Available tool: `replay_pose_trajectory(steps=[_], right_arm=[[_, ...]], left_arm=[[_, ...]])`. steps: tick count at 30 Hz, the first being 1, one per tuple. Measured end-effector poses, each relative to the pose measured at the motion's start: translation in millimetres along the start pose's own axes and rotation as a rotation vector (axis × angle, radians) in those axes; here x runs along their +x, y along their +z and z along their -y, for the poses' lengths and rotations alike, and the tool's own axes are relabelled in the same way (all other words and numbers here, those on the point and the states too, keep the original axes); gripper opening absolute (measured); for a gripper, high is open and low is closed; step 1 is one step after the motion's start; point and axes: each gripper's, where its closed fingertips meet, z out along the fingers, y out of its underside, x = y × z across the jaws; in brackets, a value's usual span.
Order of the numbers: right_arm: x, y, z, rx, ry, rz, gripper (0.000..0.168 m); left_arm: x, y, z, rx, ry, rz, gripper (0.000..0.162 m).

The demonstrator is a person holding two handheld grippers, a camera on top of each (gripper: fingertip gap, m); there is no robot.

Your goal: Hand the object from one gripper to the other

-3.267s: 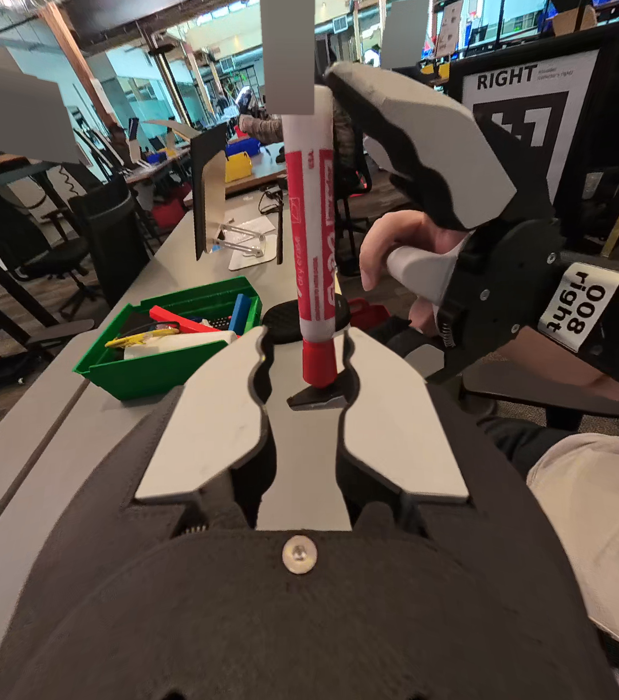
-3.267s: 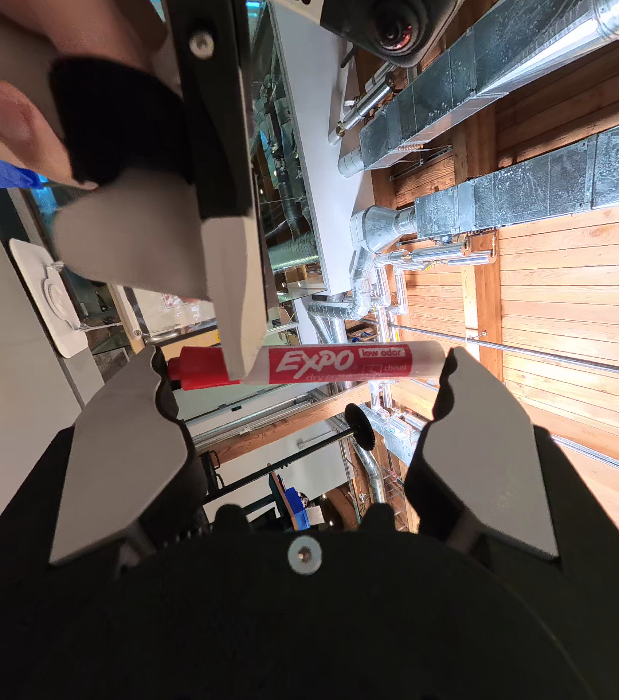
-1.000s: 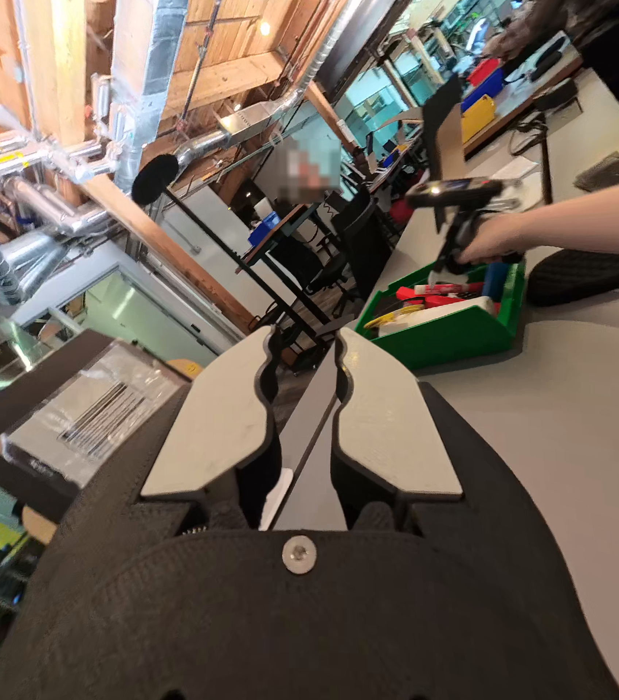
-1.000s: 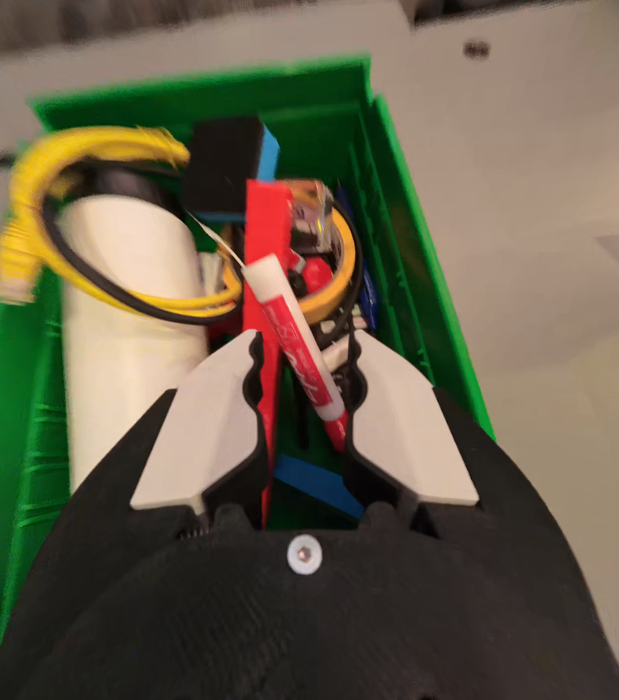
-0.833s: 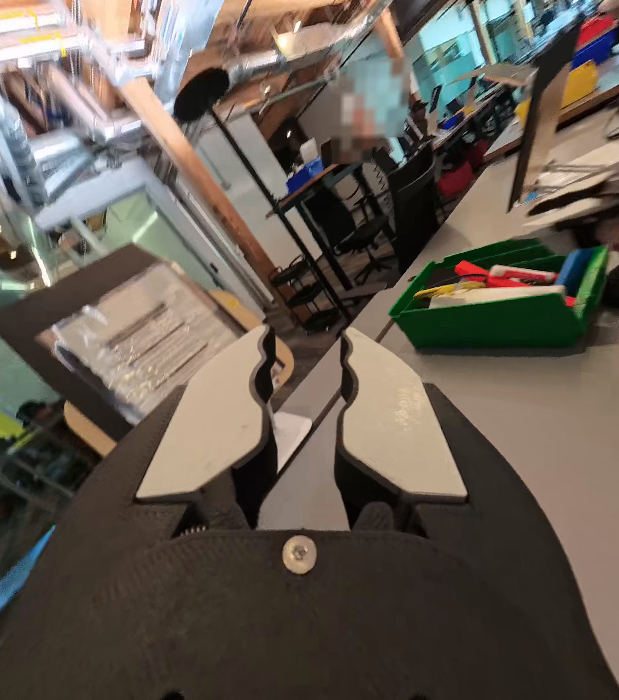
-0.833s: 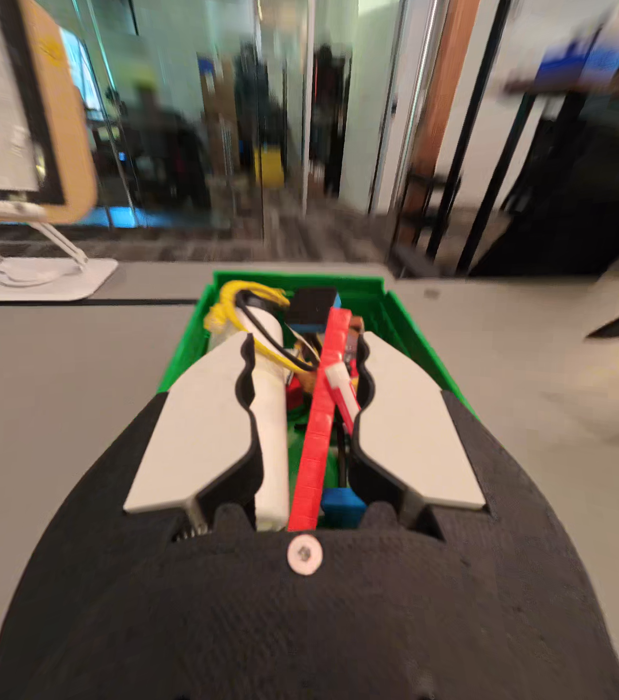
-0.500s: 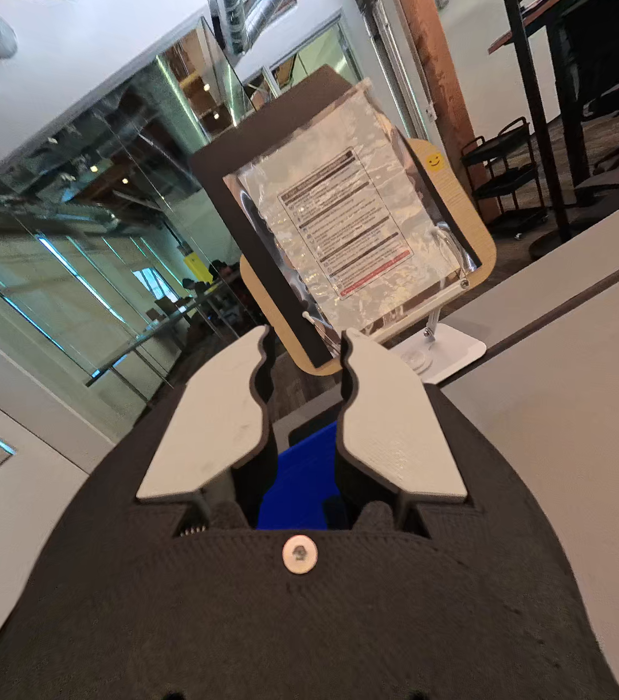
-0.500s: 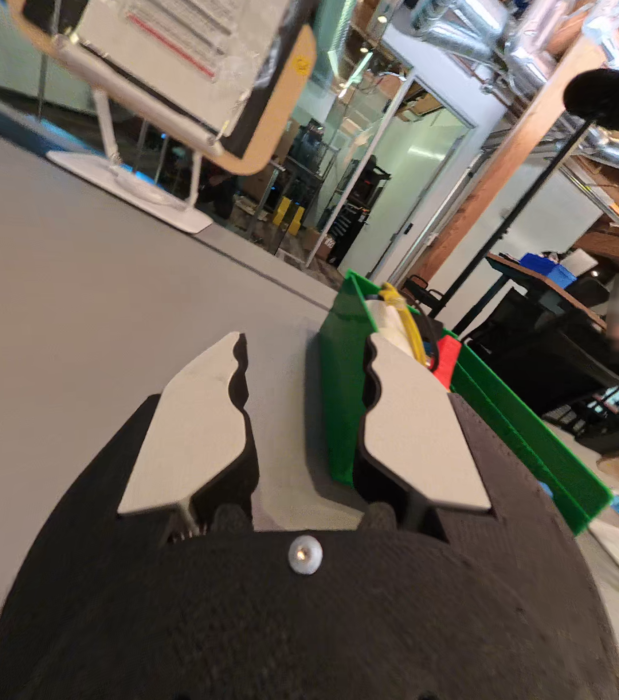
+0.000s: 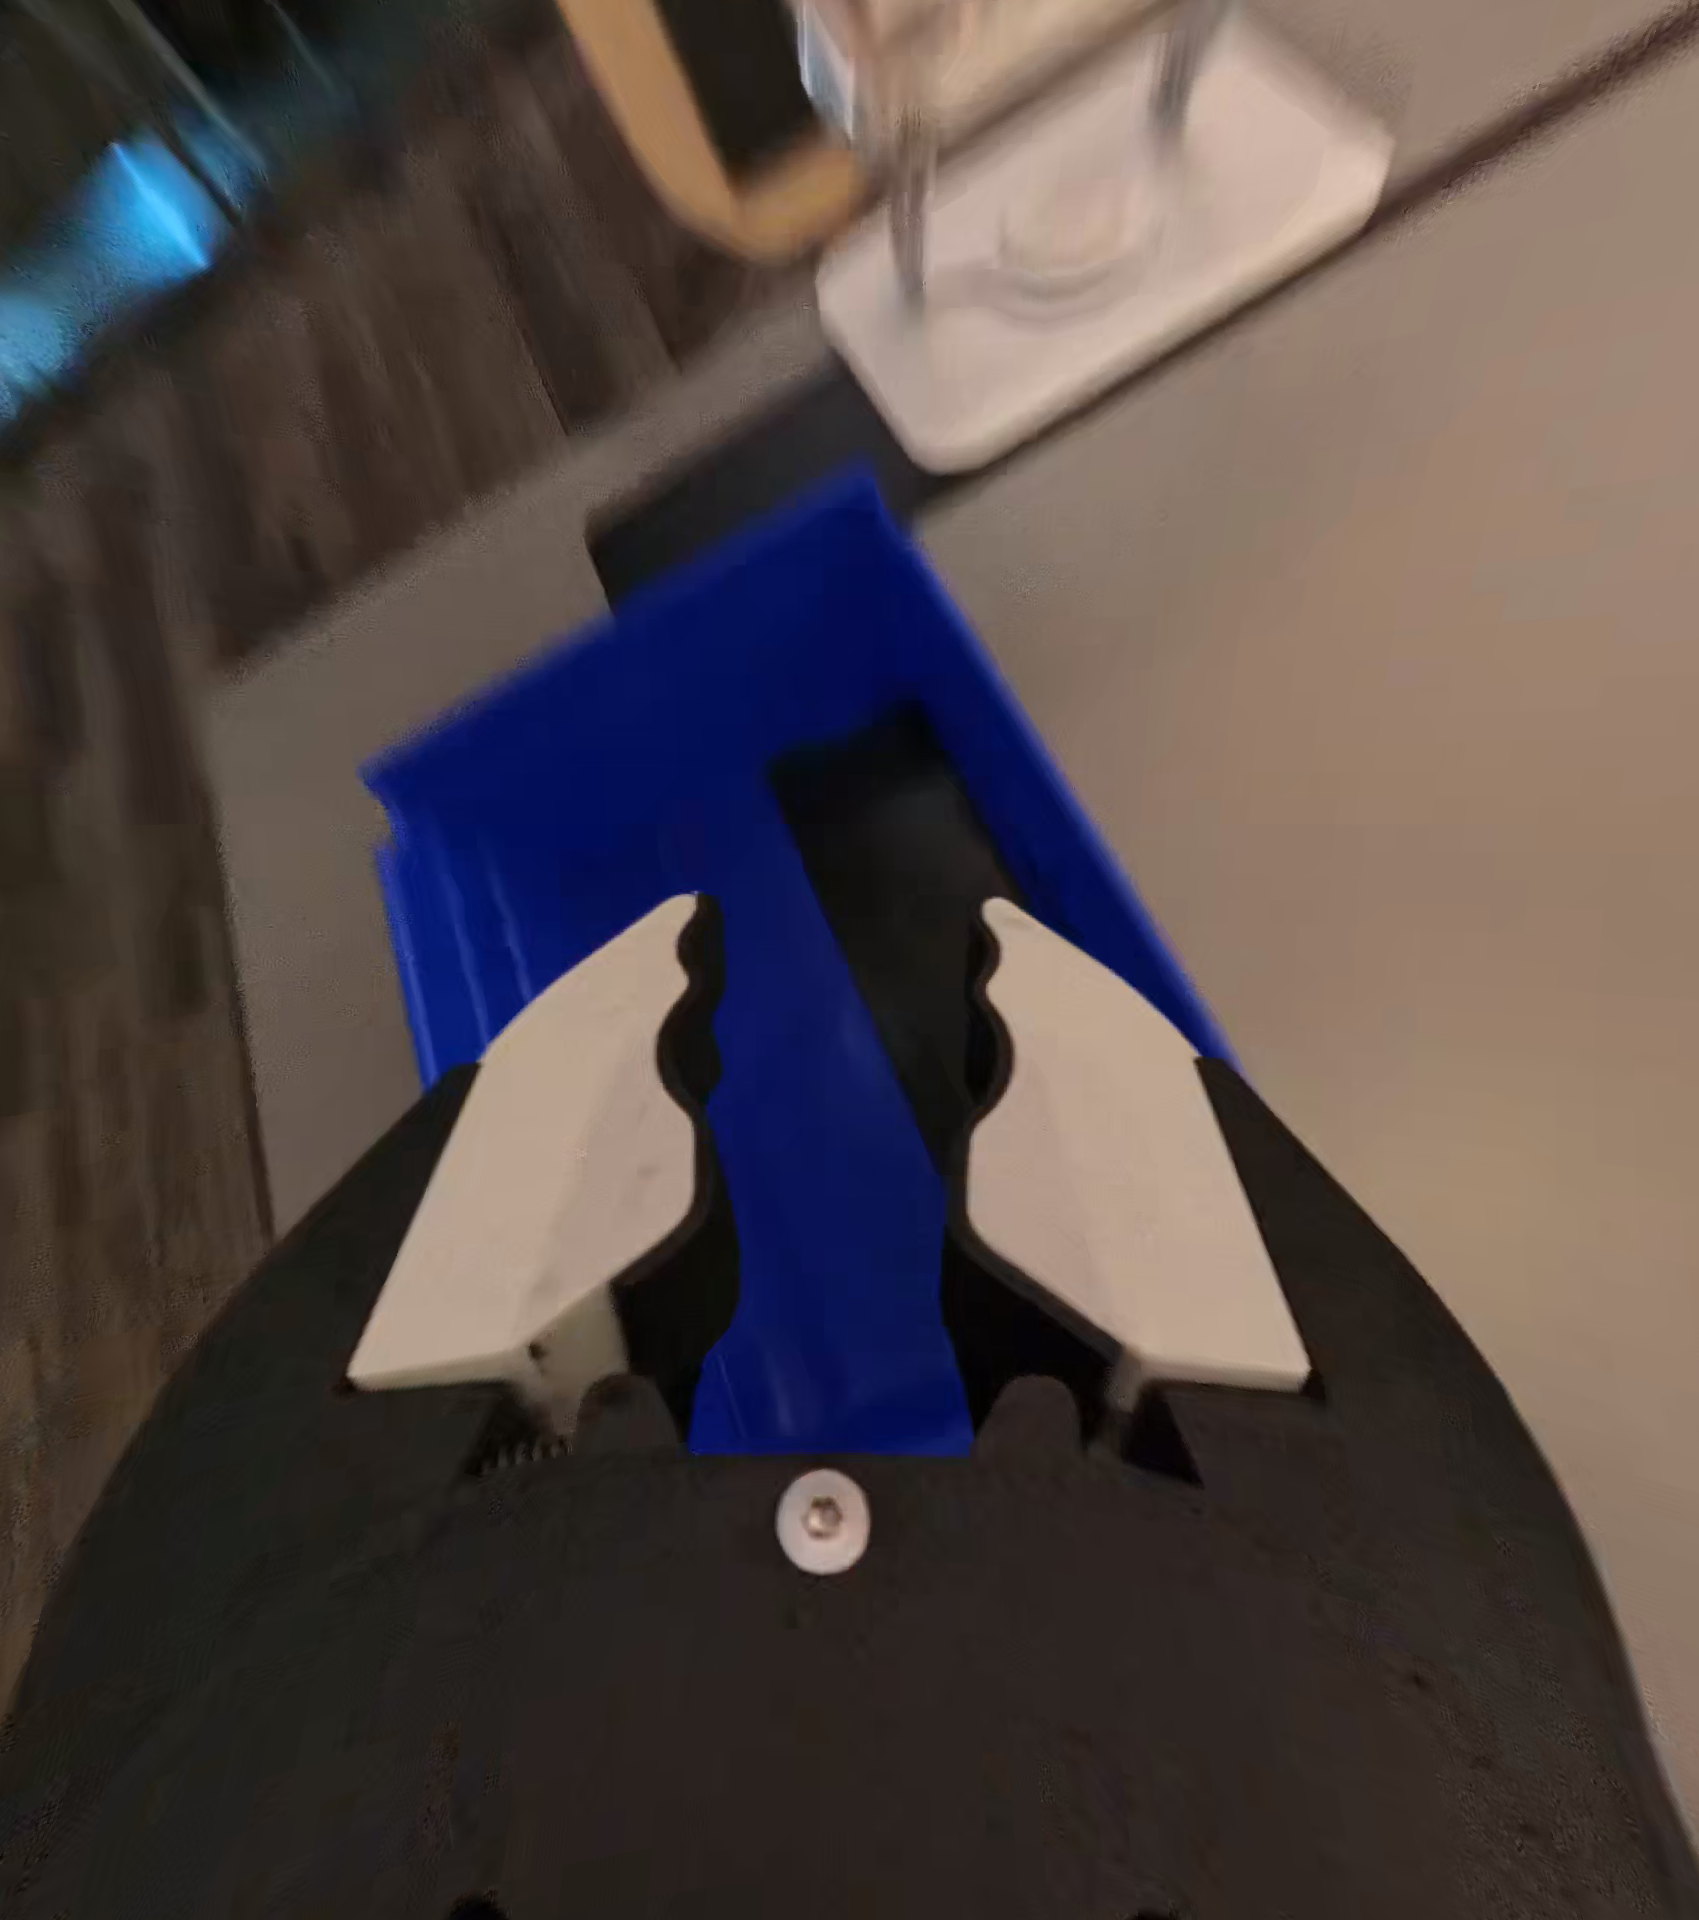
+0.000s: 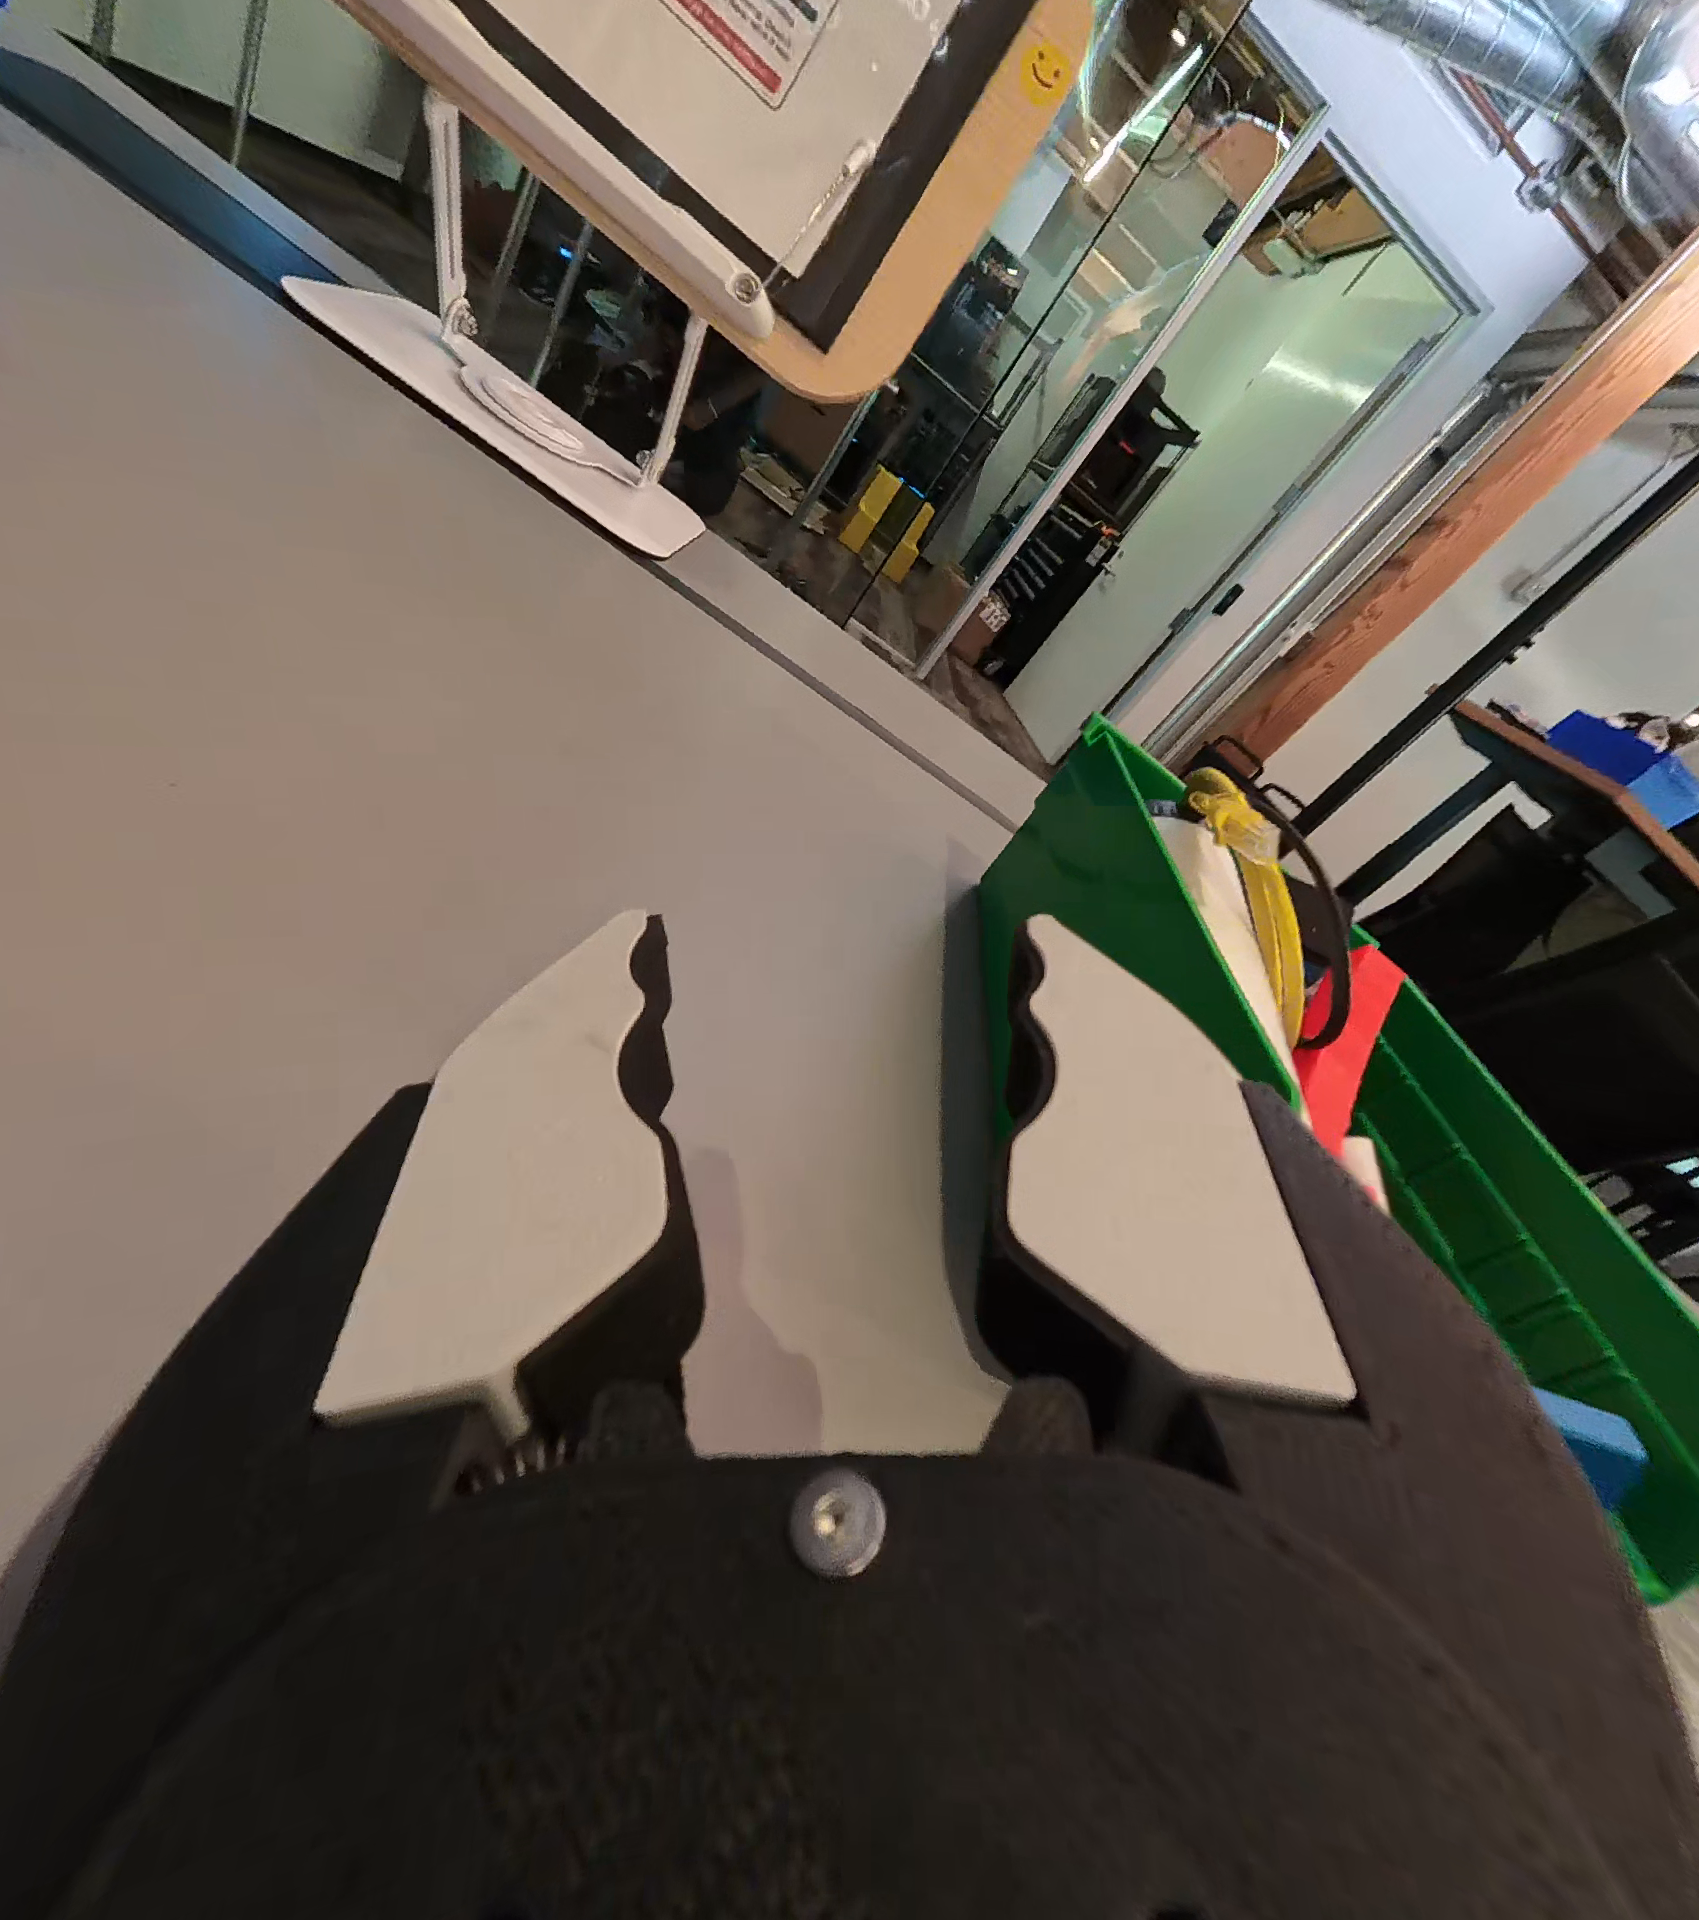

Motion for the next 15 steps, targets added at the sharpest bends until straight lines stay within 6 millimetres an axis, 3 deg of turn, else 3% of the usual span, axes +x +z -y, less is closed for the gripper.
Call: replay_pose_trajectory(steps=[3, 9, 12, 15], right_arm=[[2.0, 1.1, -1.7, 0.002, 0.058, 0.019, 0.063], [4.5, 2.5, -4.1, -0.005, 0.047, 0.016, 0.063], [3.7, 2.3, -3.7, -0.003, 0.038, 0.018, 0.063], [2.8, 3.6, -6.0, -0.015, 0.027, 0.021, 0.063]], left_arm=[[-13.4, 33.5, -46.0, -0.228, -0.093, -0.04, 0.047], [20.7, 89.1, -80.7, -0.438, -0.265, -0.314, 0.053], [29.0, 103.4, -96.9, -0.539, -0.261, -0.328, 0.058], [40.5, 105.5, -105.3, -0.603, -0.247, -0.368, 0.062]])
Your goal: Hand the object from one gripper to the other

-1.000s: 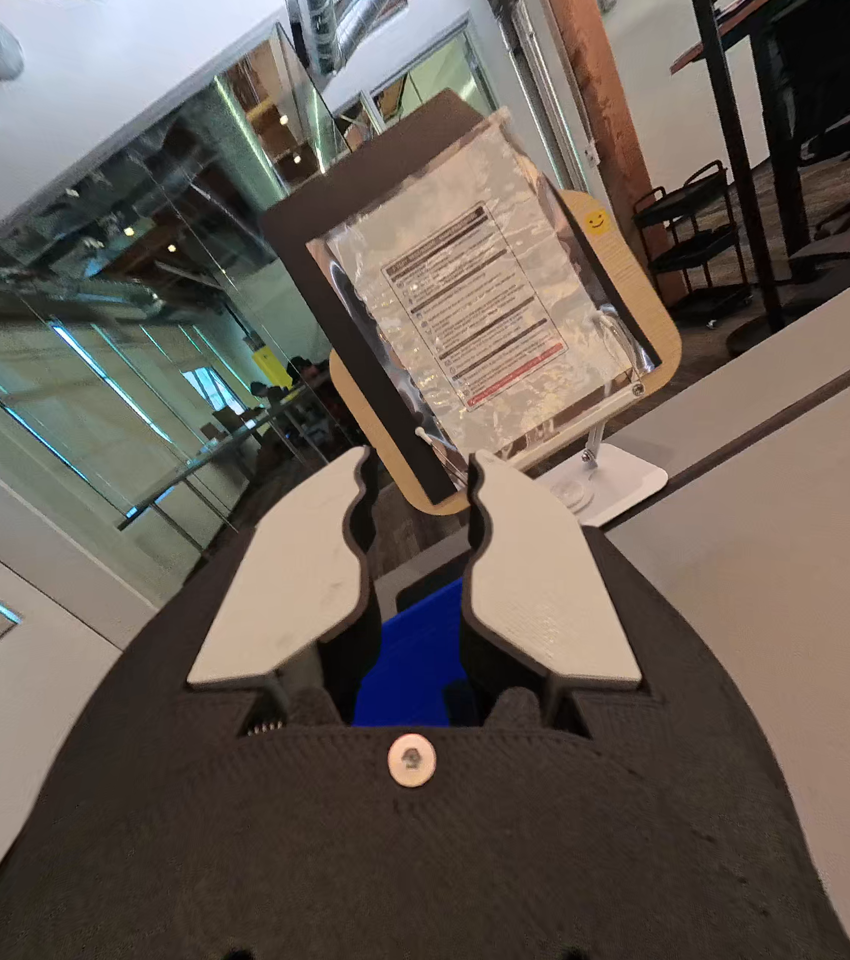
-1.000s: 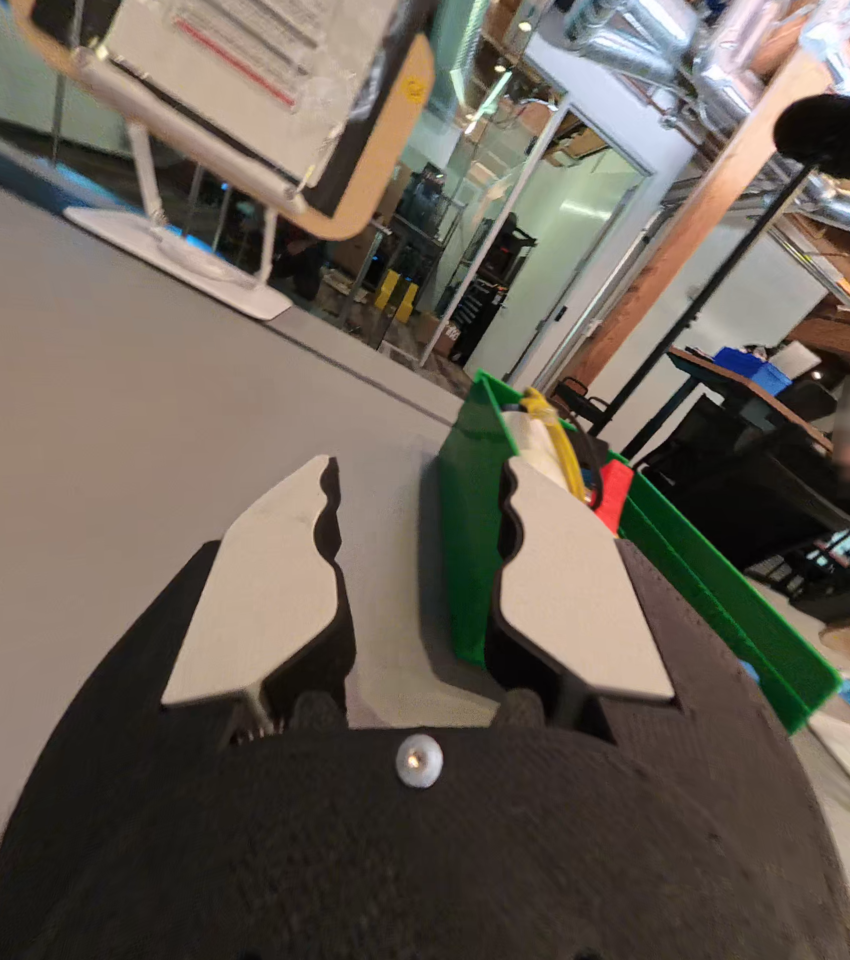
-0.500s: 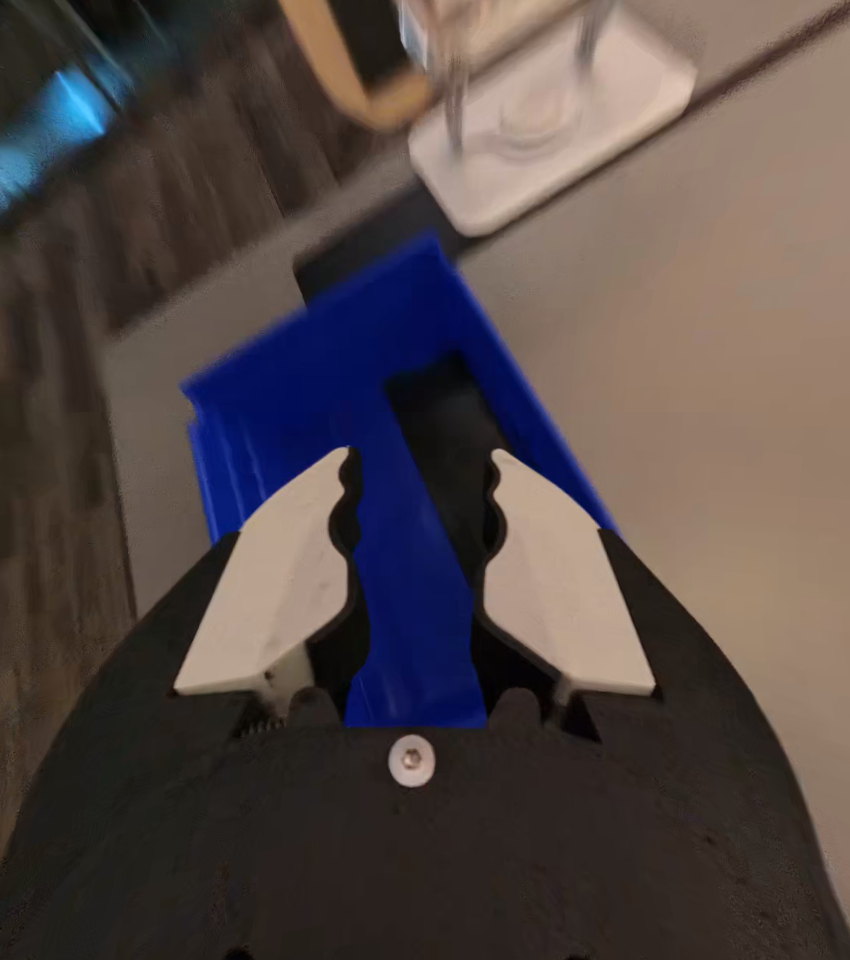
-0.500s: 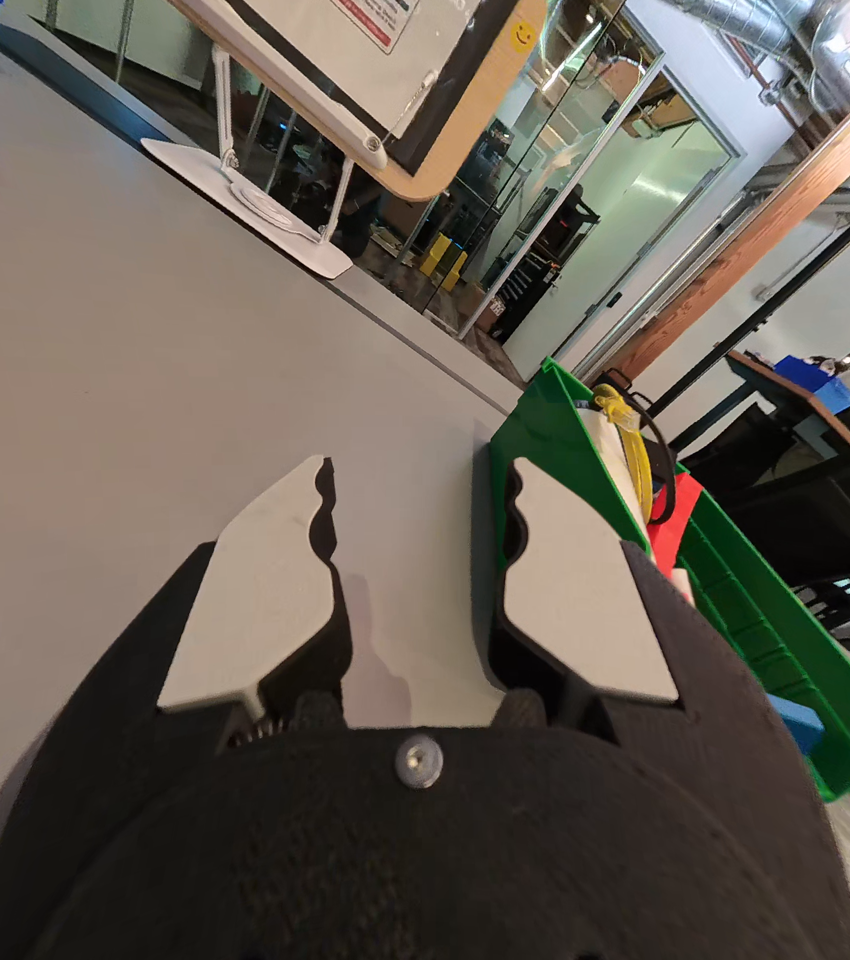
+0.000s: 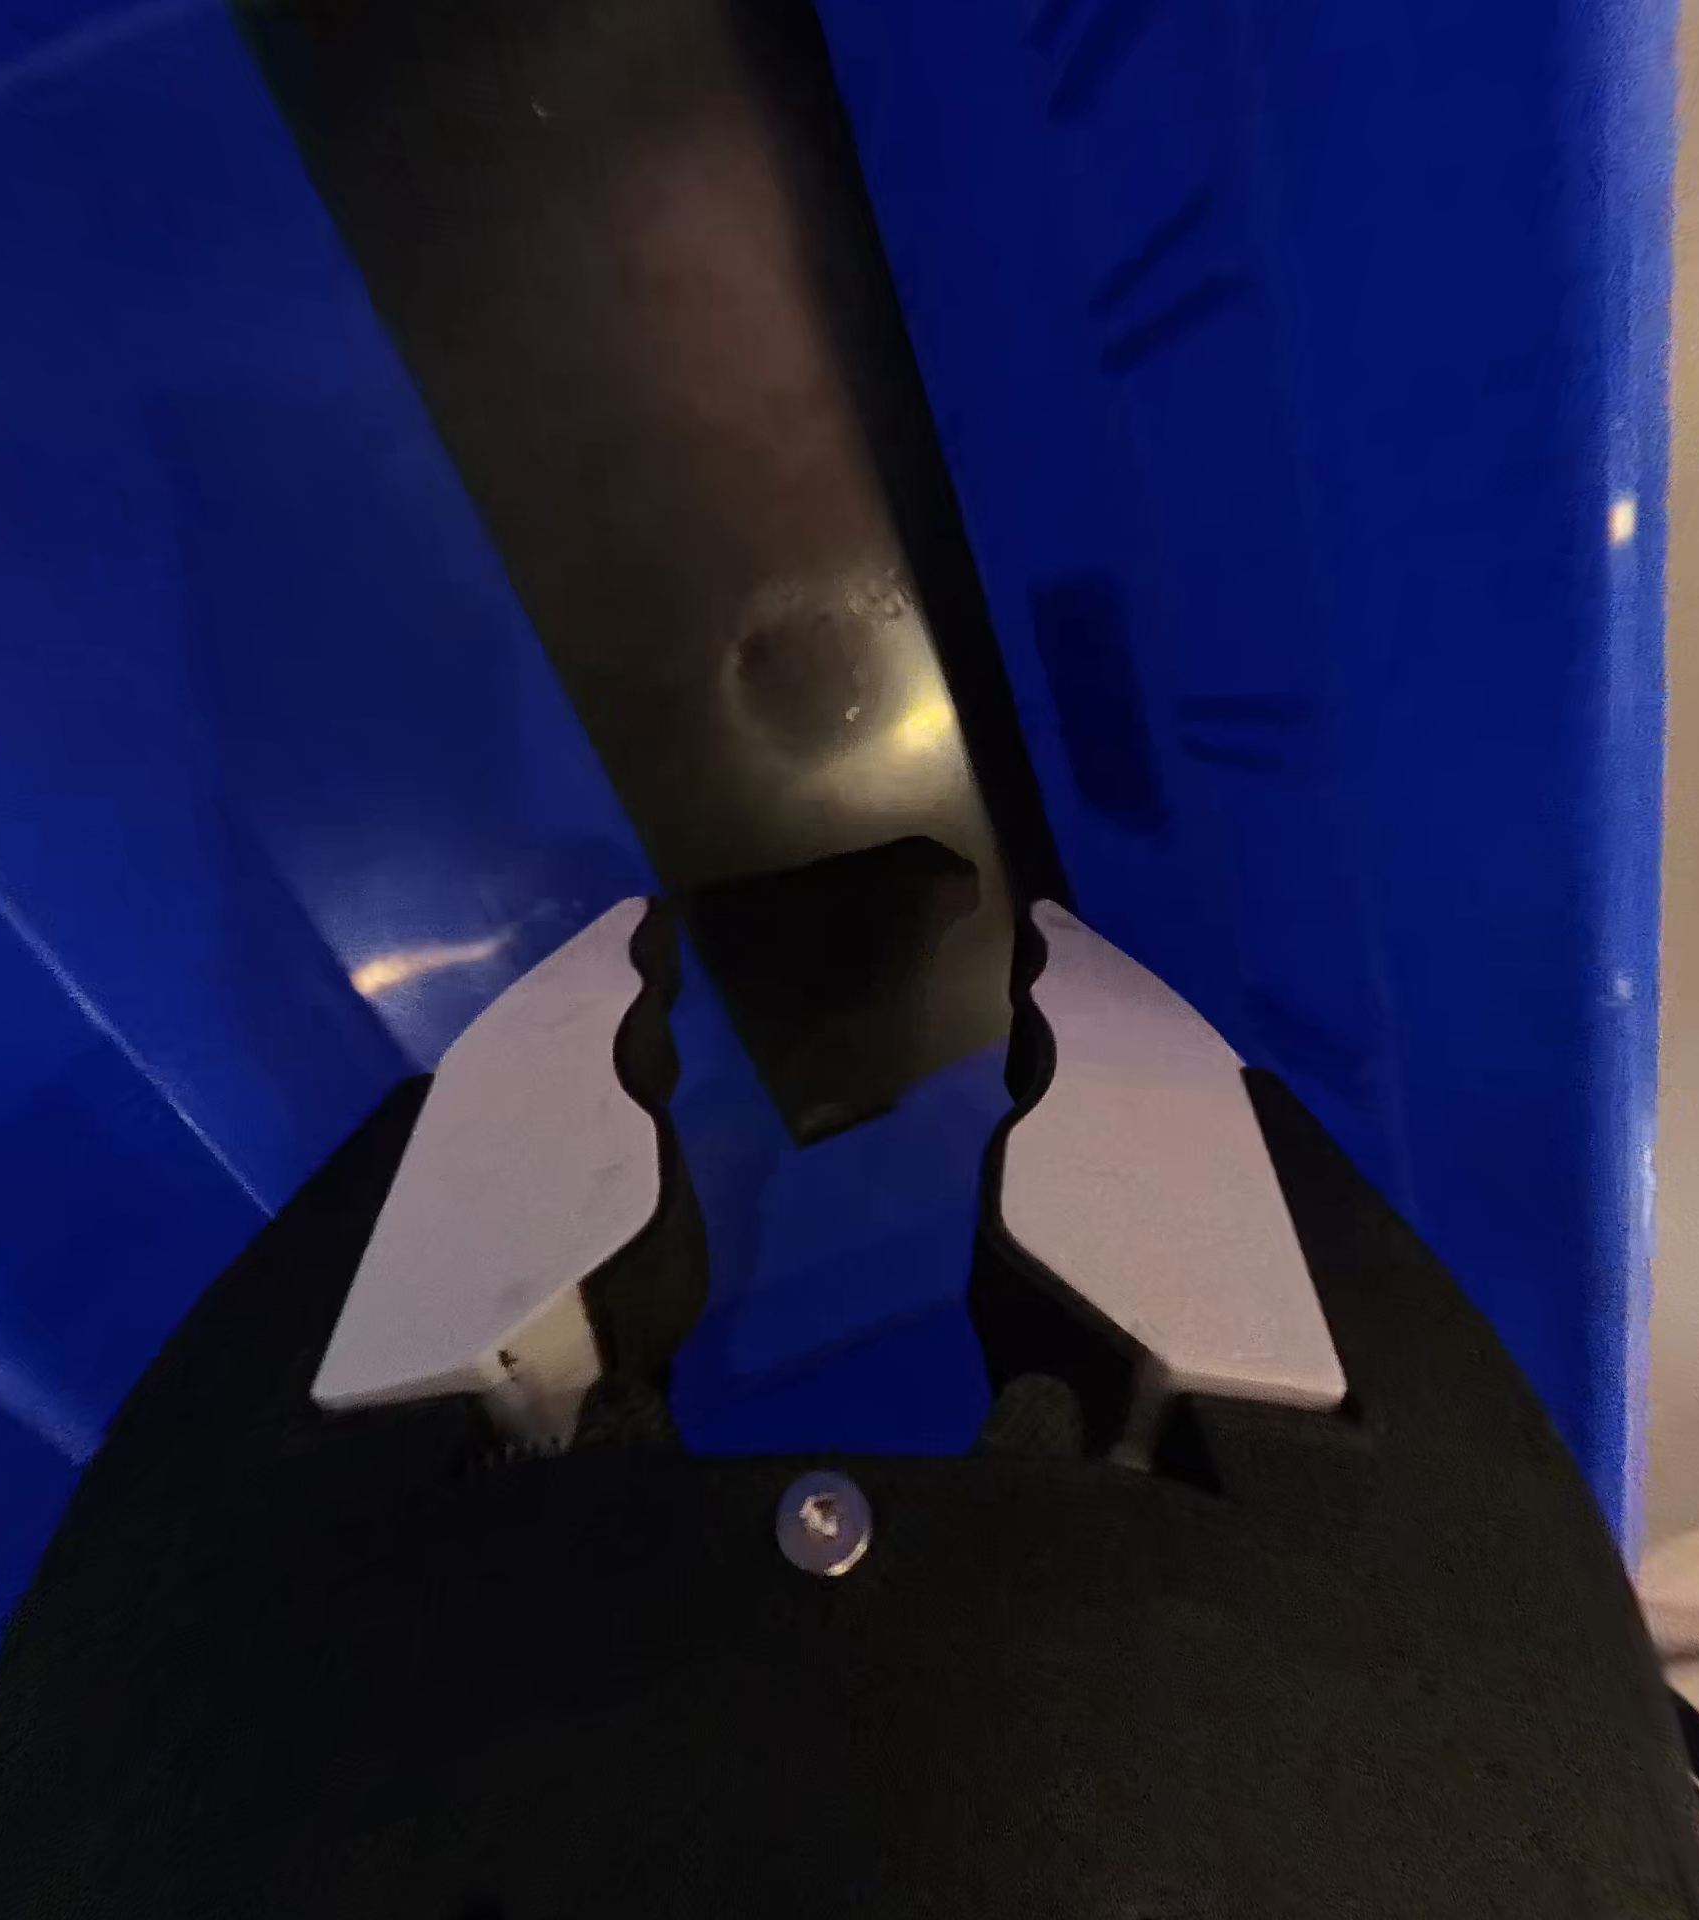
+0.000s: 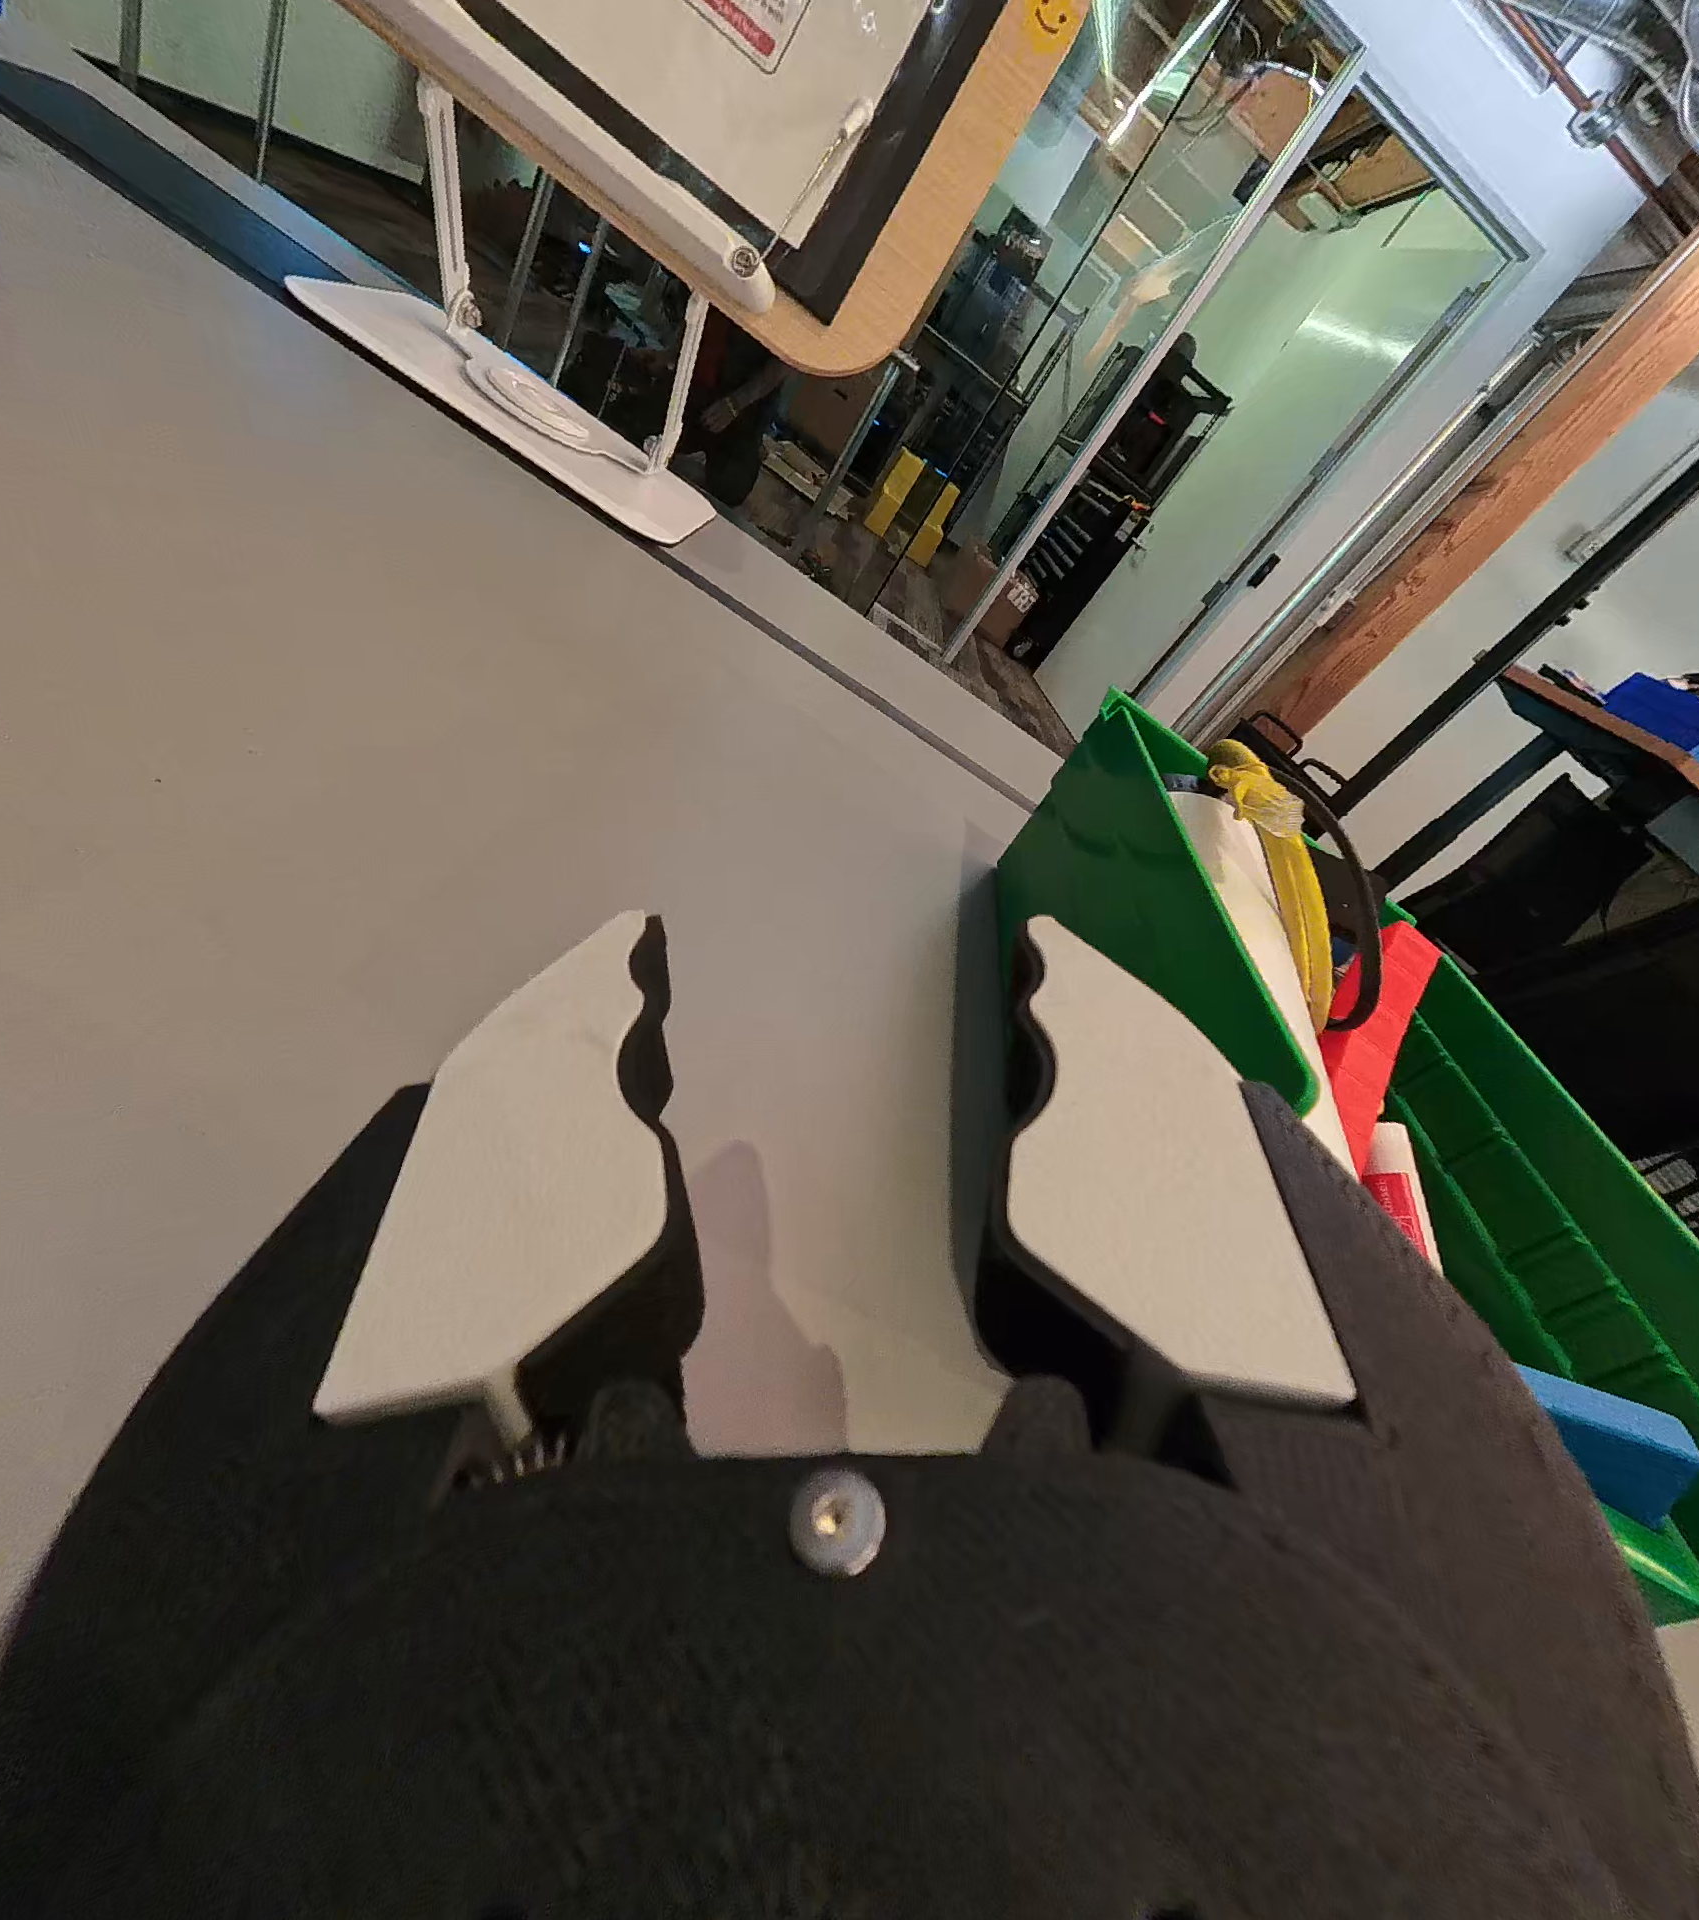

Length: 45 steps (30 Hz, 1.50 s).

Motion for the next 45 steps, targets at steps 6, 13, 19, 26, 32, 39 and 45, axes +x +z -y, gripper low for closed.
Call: replay_pose_trajectory(steps=[6, 13, 19, 26, 32, 39, 45], right_arm=[[-0.6, 1.2, -2.2, -0.013, -0.029, -0.005, 0.063], [-2.0, 2.0, -4.1, -0.025, -0.049, -0.002, 0.063], [-5.4, 2.5, -4.2, -0.028, -0.075, 0.005, 0.063], [-9.4, 3.3, -4.6, -0.031, -0.104, 0.015, 0.063], [-14.4, 4.9, -5.8, -0.04, -0.14, 0.03, 0.063], [-20.1, 5.4, -6.0, -0.042, -0.17, 0.048, 0.063], [-21.7, 5.4, -6.8, -0.045, -0.179, 0.057, 0.063]], left_arm=[[21.2, -0.3, -38.2, -0.184, 0.1, -0.06, 0.056], [36.6, 4.6, -46.3, -0.245, 0.117, -0.097, 0.042], [31.2, 3.8, -50.9, -0.264, 0.115, -0.056, 0.038], [26.2, 1.7, -46.9, -0.228, 0.017, -0.103, 0.048], [32.0, 1.6, -50.8, -0.242, -0.016, -0.097, 0.054], [24.8, 3.9, -60.0, -0.302, -0.025, 0.06, 0.075], [30.6, 8.8, -62.2, -0.344, -0.067, 0.035, 0.095]])
